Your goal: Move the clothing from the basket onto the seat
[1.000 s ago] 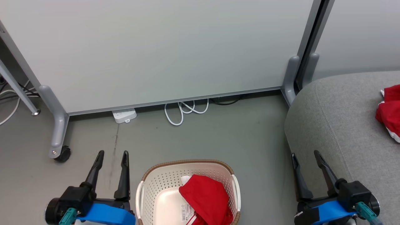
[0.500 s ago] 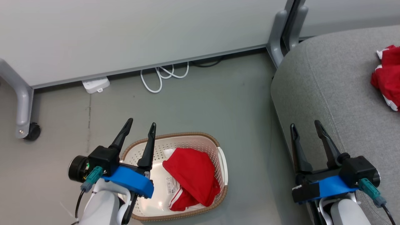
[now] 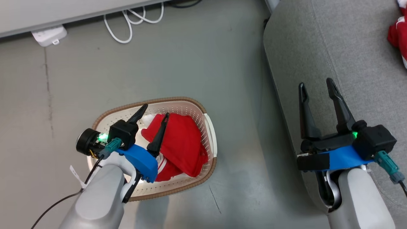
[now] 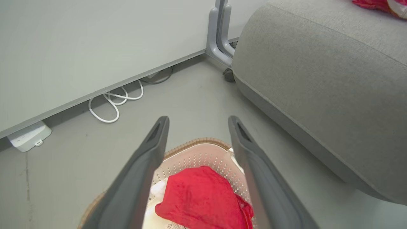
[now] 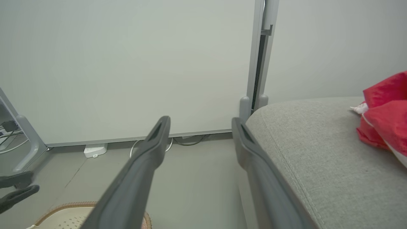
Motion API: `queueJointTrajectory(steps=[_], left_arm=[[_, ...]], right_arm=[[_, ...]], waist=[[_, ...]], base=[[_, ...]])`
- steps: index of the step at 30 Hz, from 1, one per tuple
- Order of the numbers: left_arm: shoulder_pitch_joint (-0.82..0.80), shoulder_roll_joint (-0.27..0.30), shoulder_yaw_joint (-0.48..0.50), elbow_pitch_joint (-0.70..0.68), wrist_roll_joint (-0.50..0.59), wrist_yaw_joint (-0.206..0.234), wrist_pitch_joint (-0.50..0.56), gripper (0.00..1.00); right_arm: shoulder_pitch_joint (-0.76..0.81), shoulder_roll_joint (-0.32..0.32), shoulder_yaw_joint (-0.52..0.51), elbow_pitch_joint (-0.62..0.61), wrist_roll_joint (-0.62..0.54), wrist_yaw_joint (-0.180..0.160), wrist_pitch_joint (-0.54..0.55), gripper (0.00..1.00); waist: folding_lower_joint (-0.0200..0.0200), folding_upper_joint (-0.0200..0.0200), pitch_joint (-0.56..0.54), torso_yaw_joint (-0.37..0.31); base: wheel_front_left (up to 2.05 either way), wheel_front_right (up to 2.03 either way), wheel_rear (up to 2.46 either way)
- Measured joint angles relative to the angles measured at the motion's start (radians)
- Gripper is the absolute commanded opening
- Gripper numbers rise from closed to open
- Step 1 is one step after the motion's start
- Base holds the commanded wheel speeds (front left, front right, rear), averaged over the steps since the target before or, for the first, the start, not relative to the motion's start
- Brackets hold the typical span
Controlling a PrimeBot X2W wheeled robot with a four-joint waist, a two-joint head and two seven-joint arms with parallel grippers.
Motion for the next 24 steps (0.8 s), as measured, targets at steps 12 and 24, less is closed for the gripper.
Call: queueJointTrajectory(steps=[12,24], left_arm=[[-0.144,0.066,-0.171,0.202,-0.044,-0.001,0.0,1.0],[-0.239,0.125,-0.332,0.368,-0.106,-0.002,0.0,1.0]], right_arm=[[-0.097,0.005,0.015,-0.027,0.0,0.0,0.0,1.0],[-0.181,0.006,0.042,-0.05,0.015,0.0,0.0,1.0]], waist=[[0.0,0.0,0.188,-0.053],[0.0,0.0,0.344,-0.11]], base=[[0.0,0.0,0.0],[0.0,0.0,0.0]])
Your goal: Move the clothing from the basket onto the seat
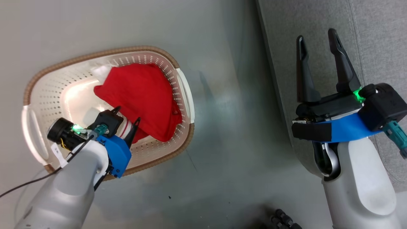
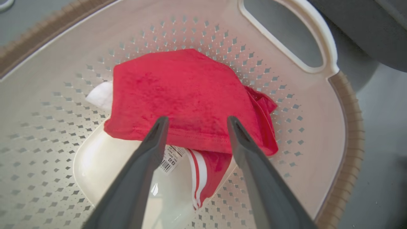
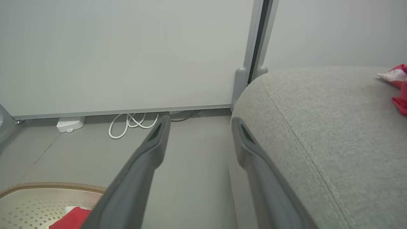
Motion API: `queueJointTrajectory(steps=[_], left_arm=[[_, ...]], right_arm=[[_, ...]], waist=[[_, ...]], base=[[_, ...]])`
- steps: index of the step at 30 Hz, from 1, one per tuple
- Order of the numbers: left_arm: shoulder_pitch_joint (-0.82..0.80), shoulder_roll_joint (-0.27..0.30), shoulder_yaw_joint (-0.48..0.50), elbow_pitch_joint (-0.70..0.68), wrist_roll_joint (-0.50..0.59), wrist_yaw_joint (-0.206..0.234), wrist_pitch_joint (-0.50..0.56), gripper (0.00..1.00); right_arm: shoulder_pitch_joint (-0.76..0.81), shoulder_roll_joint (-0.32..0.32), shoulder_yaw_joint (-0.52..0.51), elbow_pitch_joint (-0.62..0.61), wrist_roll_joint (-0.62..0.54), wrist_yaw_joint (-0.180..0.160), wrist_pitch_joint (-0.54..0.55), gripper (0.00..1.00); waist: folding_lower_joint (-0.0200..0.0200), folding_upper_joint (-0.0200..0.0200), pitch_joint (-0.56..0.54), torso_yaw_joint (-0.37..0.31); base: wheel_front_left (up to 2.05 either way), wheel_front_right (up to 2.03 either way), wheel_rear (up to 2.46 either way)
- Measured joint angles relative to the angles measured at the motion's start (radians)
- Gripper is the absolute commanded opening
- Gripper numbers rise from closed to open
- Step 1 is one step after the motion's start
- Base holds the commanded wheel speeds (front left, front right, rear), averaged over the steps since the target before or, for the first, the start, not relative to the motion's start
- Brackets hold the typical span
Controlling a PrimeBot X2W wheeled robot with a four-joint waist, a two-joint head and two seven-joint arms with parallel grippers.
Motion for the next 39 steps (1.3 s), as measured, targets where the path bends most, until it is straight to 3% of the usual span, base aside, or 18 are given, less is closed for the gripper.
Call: queueJointTrajectory(steps=[21,37,38,39], left_arm=[[-0.122,0.086,-0.241,0.086,-0.142,0.0,0.074,1.0],[-0.184,0.116,-0.357,0.096,-0.238,0.0,0.112,1.0],[-0.187,0.116,-0.365,0.095,-0.244,0.0,0.114,0.33],[-0.191,0.116,-0.374,0.094,-0.251,0.0,0.117,0.02]], right_arm=[[-0.093,0.001,0.049,-0.021,0.031,0.0,0.0,1.0],[-0.101,0.001,0.051,-0.033,0.057,0.0,0.0,1.0],[-0.101,0.001,0.05,-0.034,0.057,0.0,0.0,1.0],[-0.101,0.001,0.05,-0.034,0.058,0.0,0.0,1.0]], waist=[[-0.0001,0.0,0.189,-0.056],[-0.0002,0.0,0.258,-0.088],[-0.0002,0.0,0.26,-0.088],[-0.0001,0.0,0.261,-0.087]], base=[[0.0,0.0,0.0],[0.0,0.0,0.0],[0.0,0.0,0.0],[0.0,0.0,0.0]])
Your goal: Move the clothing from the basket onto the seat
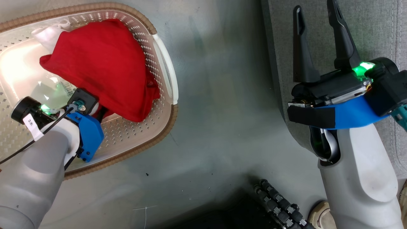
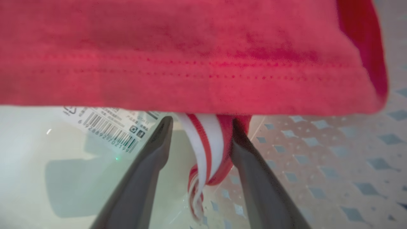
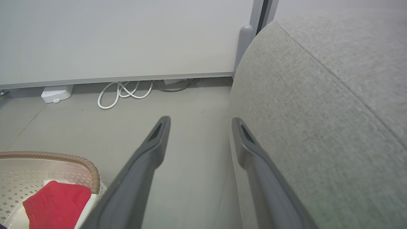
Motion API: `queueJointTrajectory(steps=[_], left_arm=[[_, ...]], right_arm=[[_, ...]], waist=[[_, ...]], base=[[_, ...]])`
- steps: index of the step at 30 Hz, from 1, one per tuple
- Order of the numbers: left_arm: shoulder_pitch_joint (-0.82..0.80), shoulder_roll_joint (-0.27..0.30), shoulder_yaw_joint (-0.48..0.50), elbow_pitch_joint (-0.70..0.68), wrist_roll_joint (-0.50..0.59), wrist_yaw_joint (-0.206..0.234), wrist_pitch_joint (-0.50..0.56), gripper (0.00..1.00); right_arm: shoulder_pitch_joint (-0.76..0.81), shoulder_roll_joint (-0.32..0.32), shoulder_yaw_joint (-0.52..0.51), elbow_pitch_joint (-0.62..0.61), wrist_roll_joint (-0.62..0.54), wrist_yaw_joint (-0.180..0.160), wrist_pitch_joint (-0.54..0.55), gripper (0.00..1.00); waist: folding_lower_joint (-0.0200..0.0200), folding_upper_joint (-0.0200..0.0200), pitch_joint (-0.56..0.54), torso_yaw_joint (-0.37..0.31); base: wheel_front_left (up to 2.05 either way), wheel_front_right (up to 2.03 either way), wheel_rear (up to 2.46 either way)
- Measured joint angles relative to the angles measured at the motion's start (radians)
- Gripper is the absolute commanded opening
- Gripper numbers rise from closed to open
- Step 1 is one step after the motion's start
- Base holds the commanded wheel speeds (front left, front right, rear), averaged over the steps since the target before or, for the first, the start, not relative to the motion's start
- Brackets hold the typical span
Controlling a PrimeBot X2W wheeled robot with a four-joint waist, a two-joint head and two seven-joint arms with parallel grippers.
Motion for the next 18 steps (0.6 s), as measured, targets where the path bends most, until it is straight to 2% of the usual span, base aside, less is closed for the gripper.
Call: queueJointTrajectory(steps=[18], left_arm=[[-0.024,-0.011,-0.101,-0.014,-0.085,0.0,-0.024,0.0]], right_arm=[[-0.011,0.0,-0.01,0.016,0.002,0.0,0.0,1.0]], waist=[[-0.0001,0.0,-0.029,0.02]], base=[[0.0,0.0,0.0]])
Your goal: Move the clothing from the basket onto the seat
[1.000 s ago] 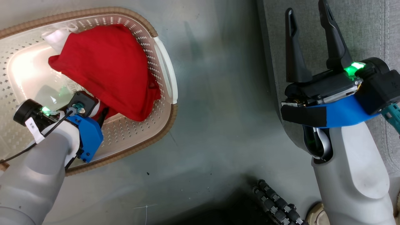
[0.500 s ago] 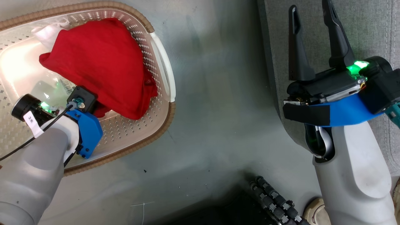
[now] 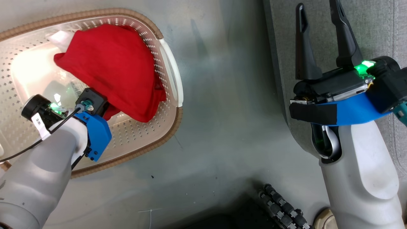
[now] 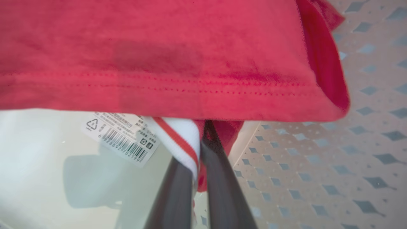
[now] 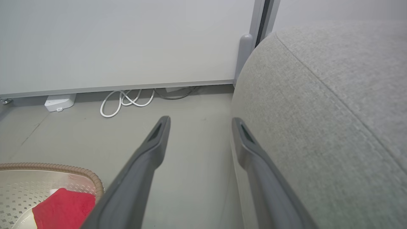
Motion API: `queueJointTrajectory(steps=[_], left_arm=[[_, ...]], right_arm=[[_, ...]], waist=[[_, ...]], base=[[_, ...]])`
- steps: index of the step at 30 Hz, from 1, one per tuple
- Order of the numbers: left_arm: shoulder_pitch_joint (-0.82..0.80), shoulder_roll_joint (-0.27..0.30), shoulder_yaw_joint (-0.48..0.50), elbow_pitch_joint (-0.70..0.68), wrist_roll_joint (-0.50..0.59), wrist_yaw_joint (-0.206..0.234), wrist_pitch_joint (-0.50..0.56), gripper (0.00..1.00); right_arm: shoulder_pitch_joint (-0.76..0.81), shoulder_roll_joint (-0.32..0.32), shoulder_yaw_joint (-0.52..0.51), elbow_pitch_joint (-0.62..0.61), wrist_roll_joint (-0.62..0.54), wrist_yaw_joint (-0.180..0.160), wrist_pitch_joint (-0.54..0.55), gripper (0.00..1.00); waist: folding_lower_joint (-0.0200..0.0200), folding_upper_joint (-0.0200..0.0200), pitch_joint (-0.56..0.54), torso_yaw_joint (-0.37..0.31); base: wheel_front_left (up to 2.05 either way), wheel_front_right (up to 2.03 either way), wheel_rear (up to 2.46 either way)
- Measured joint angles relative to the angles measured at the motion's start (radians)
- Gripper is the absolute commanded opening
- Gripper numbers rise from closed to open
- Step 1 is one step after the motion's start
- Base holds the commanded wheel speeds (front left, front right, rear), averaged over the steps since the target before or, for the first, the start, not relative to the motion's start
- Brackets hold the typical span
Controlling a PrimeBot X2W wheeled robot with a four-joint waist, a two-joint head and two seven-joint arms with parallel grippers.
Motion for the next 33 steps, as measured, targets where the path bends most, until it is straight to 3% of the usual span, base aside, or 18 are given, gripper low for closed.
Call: queueJointTrajectory(steps=[21,33], left_arm=[[0.061,-0.087,-0.028,-0.064,-0.109,0.0,-0.087,0.0],[0.179,-0.085,0.14,-0.252,-0.065,0.018,-0.091,0.0]], right_arm=[[0.047,0.001,-0.04,0.05,-0.041,0.0,0.0,1.0],[0.151,0.002,-0.076,0.098,-0.068,0.0,0.0,1.0]], waist=[[-0.0001,0.0,-0.199,0.099],[-0.0002,0.0,-0.374,0.173]], base=[[0.0,0.0,0.0],[0.0,0.0,0.0]])
